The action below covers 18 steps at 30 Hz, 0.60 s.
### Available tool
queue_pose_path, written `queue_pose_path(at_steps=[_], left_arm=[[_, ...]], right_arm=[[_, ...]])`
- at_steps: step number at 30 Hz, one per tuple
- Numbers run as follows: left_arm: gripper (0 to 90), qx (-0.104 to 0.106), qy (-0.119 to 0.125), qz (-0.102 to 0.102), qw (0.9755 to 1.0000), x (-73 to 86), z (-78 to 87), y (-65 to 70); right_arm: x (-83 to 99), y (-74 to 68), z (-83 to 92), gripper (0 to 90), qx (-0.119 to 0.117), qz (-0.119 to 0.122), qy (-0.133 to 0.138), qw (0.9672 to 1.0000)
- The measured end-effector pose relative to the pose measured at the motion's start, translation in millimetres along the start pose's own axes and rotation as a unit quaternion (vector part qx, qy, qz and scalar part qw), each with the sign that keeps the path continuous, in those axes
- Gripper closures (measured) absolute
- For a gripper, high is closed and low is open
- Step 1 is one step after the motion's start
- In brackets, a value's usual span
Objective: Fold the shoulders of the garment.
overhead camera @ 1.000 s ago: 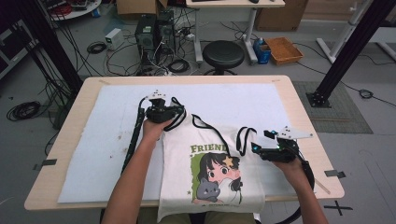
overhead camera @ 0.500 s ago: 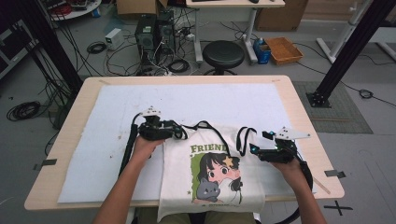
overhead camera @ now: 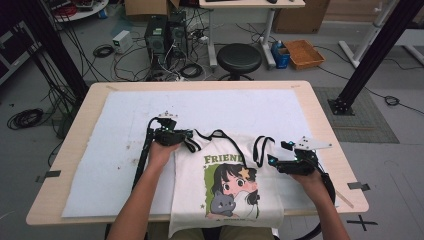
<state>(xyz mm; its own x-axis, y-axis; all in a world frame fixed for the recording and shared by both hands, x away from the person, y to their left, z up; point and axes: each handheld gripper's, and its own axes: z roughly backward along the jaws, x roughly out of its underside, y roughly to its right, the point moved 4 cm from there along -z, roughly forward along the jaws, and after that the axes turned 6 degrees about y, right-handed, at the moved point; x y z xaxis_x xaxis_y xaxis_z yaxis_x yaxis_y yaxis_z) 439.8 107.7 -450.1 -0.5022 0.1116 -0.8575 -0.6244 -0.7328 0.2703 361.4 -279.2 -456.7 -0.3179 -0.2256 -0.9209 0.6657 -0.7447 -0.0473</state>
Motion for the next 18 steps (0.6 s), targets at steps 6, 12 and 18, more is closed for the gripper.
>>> queue_pose_path(at_steps=[6, 12, 18], left_arm=[[76.2, 0.130, 0.014, -0.070, 0.9890, 0.1, 13.6, 41.1], [41.7, 0.149, 0.007, -0.074, 0.9860, 16.7, 24.3, 72.4], [39.5, 0.087, -0.031, -0.133, 0.9868, 42.4, 26.0, 79.0]], right_arm=[[-0.1, -2.9, -0.9, 21.1, -0.005, 0.002, -0.003, 1.0000], [-0.6, -6.1, 2.3, 21.0, -0.008, 0.005, -0.005, 0.9999], [-12.1, -23.7, 3.5, 30.1, -0.043, 0.025, 0.005, 0.9987]])
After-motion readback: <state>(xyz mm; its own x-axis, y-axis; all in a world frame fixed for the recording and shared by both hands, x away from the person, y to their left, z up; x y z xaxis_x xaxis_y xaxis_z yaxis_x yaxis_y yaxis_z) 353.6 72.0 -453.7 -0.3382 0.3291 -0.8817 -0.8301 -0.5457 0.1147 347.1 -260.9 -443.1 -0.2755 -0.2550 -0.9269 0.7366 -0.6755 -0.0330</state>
